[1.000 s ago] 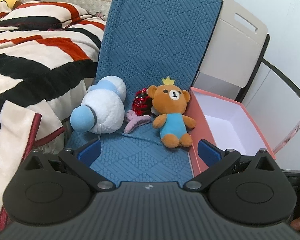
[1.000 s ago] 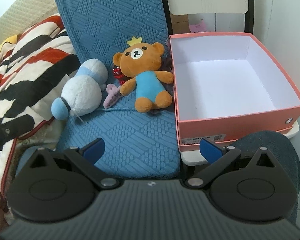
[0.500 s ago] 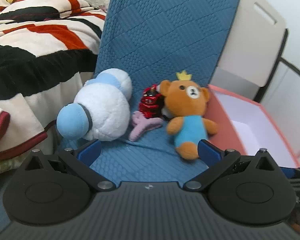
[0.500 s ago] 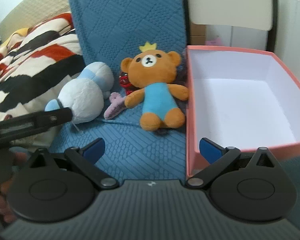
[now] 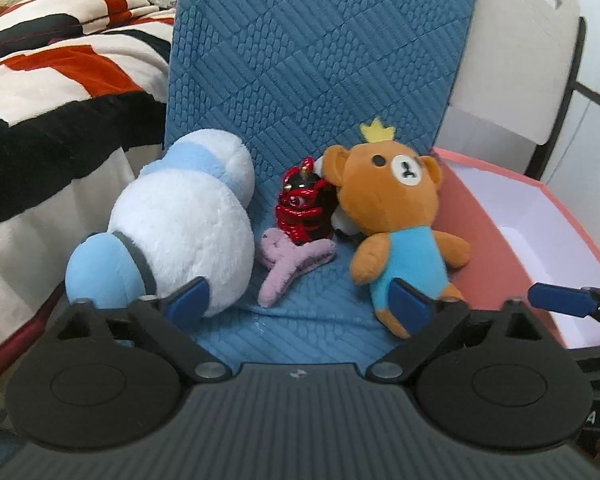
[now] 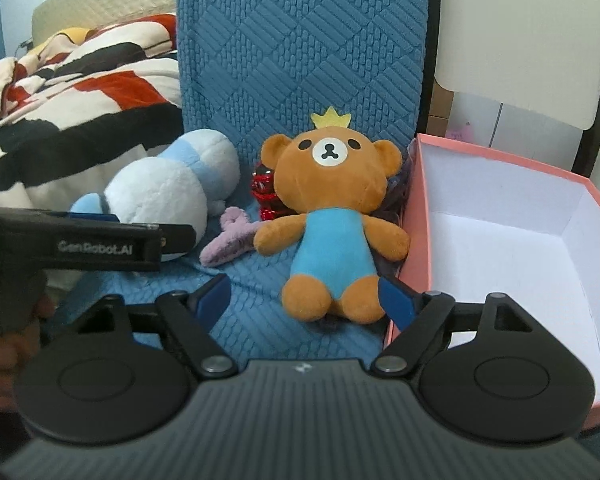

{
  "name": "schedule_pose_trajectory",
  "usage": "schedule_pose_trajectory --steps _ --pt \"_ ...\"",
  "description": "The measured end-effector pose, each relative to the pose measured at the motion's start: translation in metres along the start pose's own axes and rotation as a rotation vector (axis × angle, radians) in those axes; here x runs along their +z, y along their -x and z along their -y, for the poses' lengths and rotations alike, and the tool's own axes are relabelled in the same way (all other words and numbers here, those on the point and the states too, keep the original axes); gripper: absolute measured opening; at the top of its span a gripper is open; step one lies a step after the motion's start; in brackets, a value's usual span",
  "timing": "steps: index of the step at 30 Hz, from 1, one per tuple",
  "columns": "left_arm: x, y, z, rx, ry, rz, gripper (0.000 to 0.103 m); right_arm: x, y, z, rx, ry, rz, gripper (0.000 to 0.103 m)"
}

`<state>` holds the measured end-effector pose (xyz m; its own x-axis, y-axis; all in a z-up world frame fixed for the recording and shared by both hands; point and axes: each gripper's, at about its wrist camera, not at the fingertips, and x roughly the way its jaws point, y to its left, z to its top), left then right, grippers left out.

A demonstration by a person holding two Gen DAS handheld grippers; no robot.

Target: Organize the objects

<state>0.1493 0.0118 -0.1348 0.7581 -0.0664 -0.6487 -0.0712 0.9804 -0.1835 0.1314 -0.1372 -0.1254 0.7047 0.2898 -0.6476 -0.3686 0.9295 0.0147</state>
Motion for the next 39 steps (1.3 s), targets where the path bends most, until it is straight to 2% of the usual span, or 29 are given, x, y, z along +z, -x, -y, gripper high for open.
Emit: schedule_pose_trajectory --steps 4,6,10,12,15,18,22,25,29,34,37,39 --pt "0.005 -0.017 -0.005 0.005 -0.004 -0.016 0.079 0.005 -0.014 0.0 -0.018 0.016 -0.002 0.082" --pt "0.007 -0.027 -0.008 0.003 -0.008 -0.027 0.068 0.009 -0.02 0.002 -0.025 0.007 0.003 0.082" --pt "0.012 -0.043 -0.012 -0.019 -0.002 -0.051 0.055 0.019 -0.034 0.009 -0.054 -0.029 0.02 0.082" --pt "0.013 -0.051 -0.011 -0.025 -0.013 -0.068 0.044 0.025 -0.041 0.012 -0.038 -0.037 0.013 0.082" --pt "0.014 -0.065 -0.013 -0.039 -0.017 -0.096 0.037 0.035 -0.054 0.013 -0.026 -0.014 0.021 0.079" --pt "0.016 -0.08 -0.012 -0.039 -0.029 -0.128 0.034 0.043 -0.072 0.012 -0.037 0.033 0.029 0.079" --pt "0.014 -0.097 -0.011 -0.023 -0.042 -0.164 0.029 0.05 -0.099 0.016 -0.053 0.025 -0.018 0.078" --pt "0.012 -0.107 -0.01 -0.011 -0.056 -0.172 0.028 0.053 -0.109 0.012 -0.045 0.023 -0.019 0.078" --pt "0.01 -0.114 -0.007 0.027 -0.081 -0.167 0.024 0.051 -0.128 0.009 -0.099 0.04 -0.056 0.079" --pt "0.007 -0.119 -0.005 0.06 -0.089 -0.149 0.016 0.048 -0.14 0.003 -0.138 0.093 -0.045 0.081" --pt "0.005 -0.119 -0.004 0.077 -0.093 -0.138 0.011 0.043 -0.143 0.004 -0.141 0.1 -0.055 0.073" --pt "0.005 -0.118 -0.005 0.067 -0.084 -0.13 0.009 0.043 -0.139 0.002 -0.152 0.131 -0.047 0.061"
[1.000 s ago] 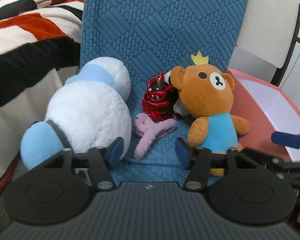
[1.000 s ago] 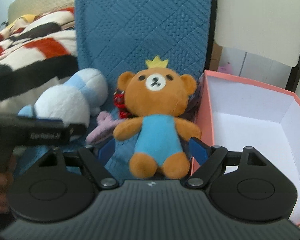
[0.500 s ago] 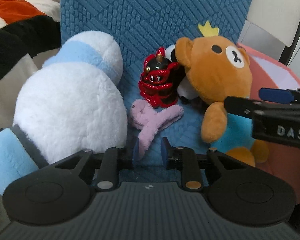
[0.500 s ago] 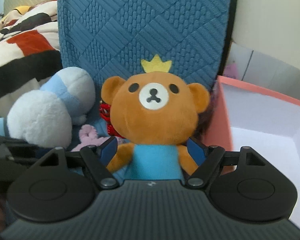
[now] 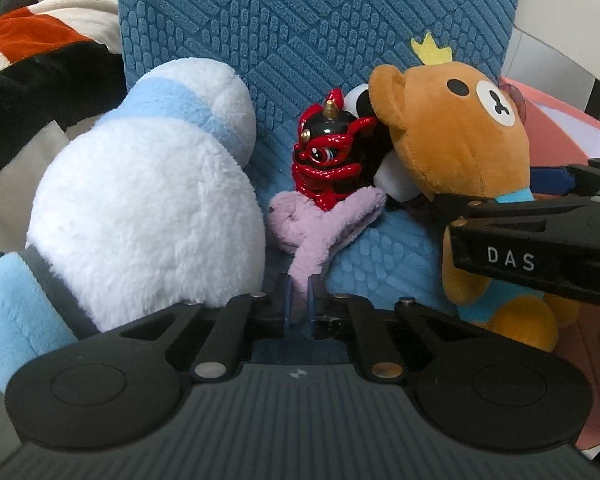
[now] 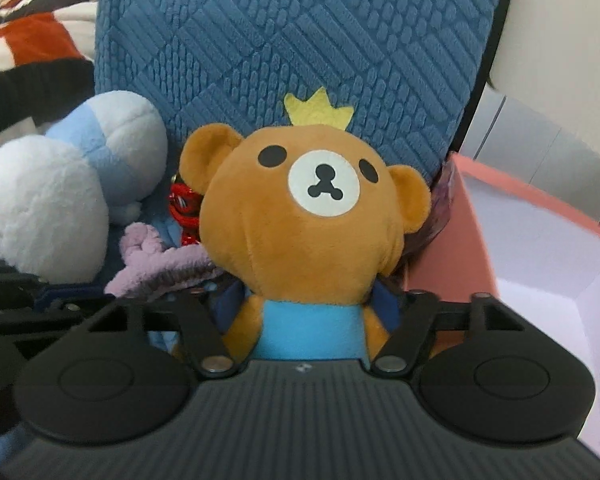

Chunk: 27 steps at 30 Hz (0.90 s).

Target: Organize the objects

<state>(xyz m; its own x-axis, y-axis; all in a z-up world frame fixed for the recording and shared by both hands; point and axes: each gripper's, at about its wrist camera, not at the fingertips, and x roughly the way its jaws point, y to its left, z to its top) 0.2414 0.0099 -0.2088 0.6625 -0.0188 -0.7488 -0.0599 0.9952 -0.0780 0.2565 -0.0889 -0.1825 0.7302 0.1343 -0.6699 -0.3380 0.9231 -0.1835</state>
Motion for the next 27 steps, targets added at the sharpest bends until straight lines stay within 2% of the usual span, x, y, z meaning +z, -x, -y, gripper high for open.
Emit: schedule_pose_trajectory --steps 3,7,13,17,22,27 --pt "-0.001 0.003 -0.005 -0.022 0.036 0.002 0.005 0.004 0.007 0.001 0.021 -0.004 -0.004 0.054" --pt "-0.005 0.015 -0.009 -0.093 0.11 -0.013 0.004 0.007 0.019 0.003 0.06 -0.023 0.002 0.052" --pt "-0.017 0.039 -0.009 -0.125 0.178 -0.003 0.003 0.002 0.048 0.004 0.112 -0.039 0.013 0.052" --pt "-0.026 0.057 -0.02 -0.111 0.2 0.043 0.003 -0.005 0.069 0.006 0.15 -0.085 -0.008 0.053" --pt "-0.023 0.056 -0.026 -0.068 0.182 0.079 0.004 -0.022 0.083 0.005 0.166 -0.132 -0.057 0.053" --pt "-0.015 0.043 -0.02 -0.013 0.082 0.089 0.01 -0.029 0.083 0.005 0.15 -0.157 -0.082 0.053"
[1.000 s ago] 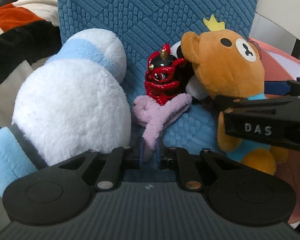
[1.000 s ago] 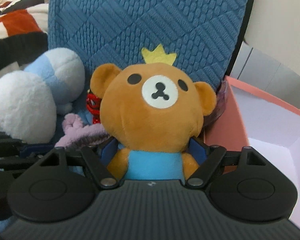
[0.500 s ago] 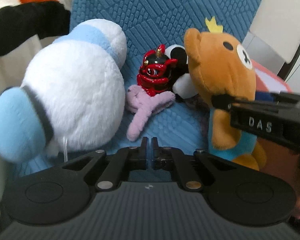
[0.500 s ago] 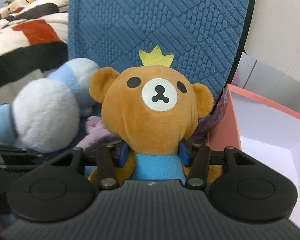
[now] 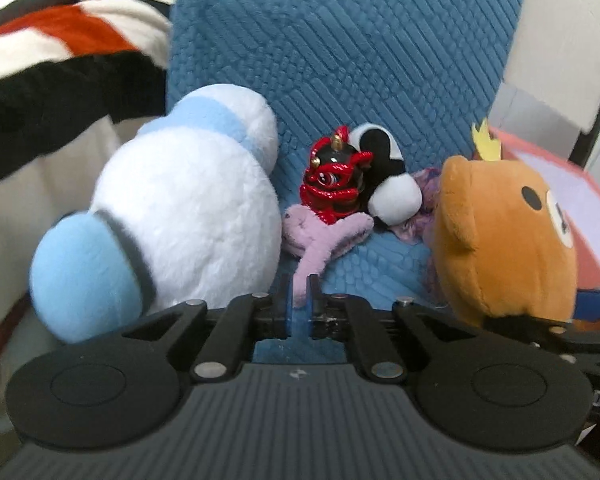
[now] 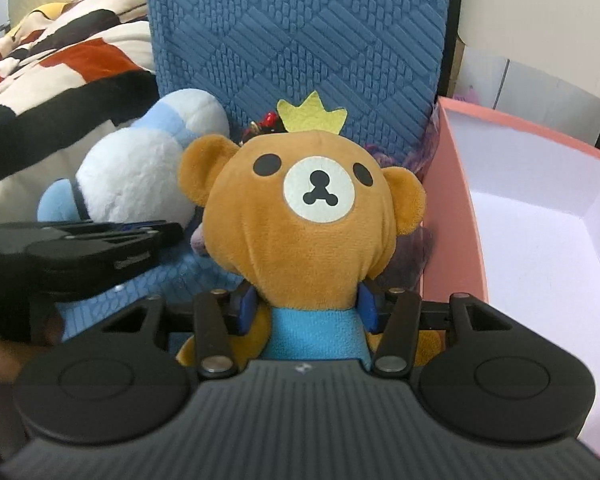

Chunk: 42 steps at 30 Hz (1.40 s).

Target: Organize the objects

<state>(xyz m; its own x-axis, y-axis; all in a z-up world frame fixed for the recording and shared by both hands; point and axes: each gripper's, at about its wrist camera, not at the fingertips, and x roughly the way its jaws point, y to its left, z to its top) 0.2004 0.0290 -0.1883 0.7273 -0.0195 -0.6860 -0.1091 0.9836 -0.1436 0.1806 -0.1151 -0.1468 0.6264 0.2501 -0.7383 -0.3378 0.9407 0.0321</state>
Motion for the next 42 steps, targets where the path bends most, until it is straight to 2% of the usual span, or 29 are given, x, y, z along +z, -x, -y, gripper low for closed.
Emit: schedule_pose_trajectory --steps 2,5,7,13,20,22,24,28,36,42 --pt "0.0 -0.007 0.004 0.019 -0.031 -0.007 0.015 -0.001 -0.002 0.001 0.0 -0.008 -0.008 0.053" --pt "-0.001 -0.014 0.008 0.033 -0.056 -0.019 0.042 -0.004 -0.006 0.003 0.014 -0.017 -0.029 0.053" --pt "-0.003 -0.015 0.011 0.025 -0.065 -0.014 0.046 -0.006 -0.008 0.005 0.02 -0.028 -0.04 0.053" --pt "-0.003 -0.026 0.009 0.024 -0.052 -0.025 0.046 -0.003 -0.011 0.011 0.036 -0.066 -0.05 0.053" --pt "-0.004 -0.036 0.02 0.075 -0.119 -0.018 0.043 -0.002 -0.018 0.014 0.053 -0.08 -0.068 0.054" --pt "-0.003 -0.039 0.022 0.091 -0.126 -0.018 0.035 -0.001 -0.021 0.015 0.057 -0.08 -0.073 0.054" --pt "-0.001 -0.042 0.021 0.109 -0.119 -0.023 0.019 -0.001 -0.024 0.015 0.057 -0.077 -0.079 0.054" --pt "0.002 -0.043 0.018 0.107 -0.104 -0.029 0.017 0.0 -0.029 0.015 0.058 -0.075 -0.088 0.054" --pt "0.002 -0.011 0.006 0.054 -0.015 -0.034 0.014 0.0 -0.029 0.013 0.062 -0.063 -0.091 0.054" --pt "-0.014 0.028 0.002 0.013 0.069 -0.067 0.013 -0.003 -0.019 0.009 0.069 -0.049 -0.107 0.054"
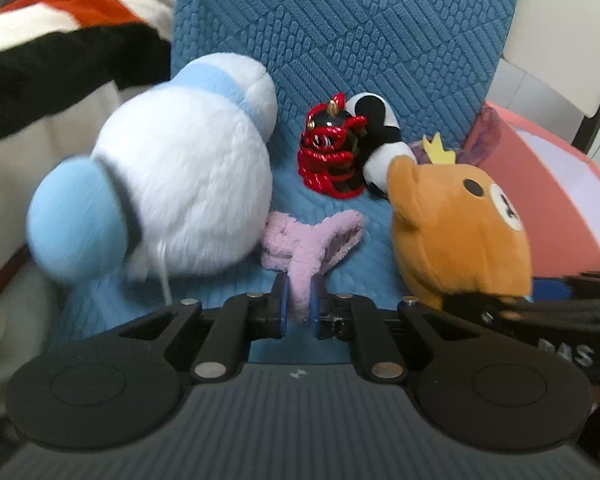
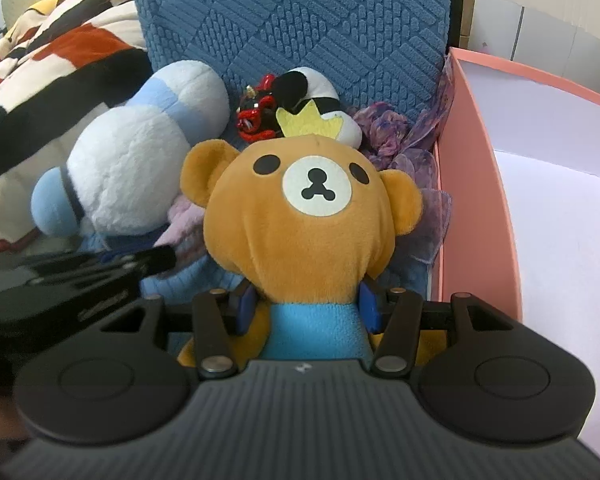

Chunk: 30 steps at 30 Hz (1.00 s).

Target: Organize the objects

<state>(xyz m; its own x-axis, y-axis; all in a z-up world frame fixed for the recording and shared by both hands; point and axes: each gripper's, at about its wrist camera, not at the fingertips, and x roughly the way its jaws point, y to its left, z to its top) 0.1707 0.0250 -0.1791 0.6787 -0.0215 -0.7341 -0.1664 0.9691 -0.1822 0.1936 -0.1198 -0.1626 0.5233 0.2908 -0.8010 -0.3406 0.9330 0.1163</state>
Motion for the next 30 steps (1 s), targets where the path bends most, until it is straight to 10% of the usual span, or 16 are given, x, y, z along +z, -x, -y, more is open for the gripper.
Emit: schedule_pose_trajectory --steps 10,14,30 --pt "-0.029 0.035 -0.007 -0.06 0.083 -0.082 0.016 -0.008 0.014 -0.001 0.014 -0.029 -0.029 0.054" --pt "-0.024 0.026 -0.013 -0.055 0.121 -0.126 0.053 -0.006 0.004 0.004 0.012 -0.065 -0.037 0.054" --pt "-0.007 -0.019 -0.007 -0.028 0.03 -0.166 0.058 0.001 -0.026 0.012 0.023 -0.11 -0.08 0.057"
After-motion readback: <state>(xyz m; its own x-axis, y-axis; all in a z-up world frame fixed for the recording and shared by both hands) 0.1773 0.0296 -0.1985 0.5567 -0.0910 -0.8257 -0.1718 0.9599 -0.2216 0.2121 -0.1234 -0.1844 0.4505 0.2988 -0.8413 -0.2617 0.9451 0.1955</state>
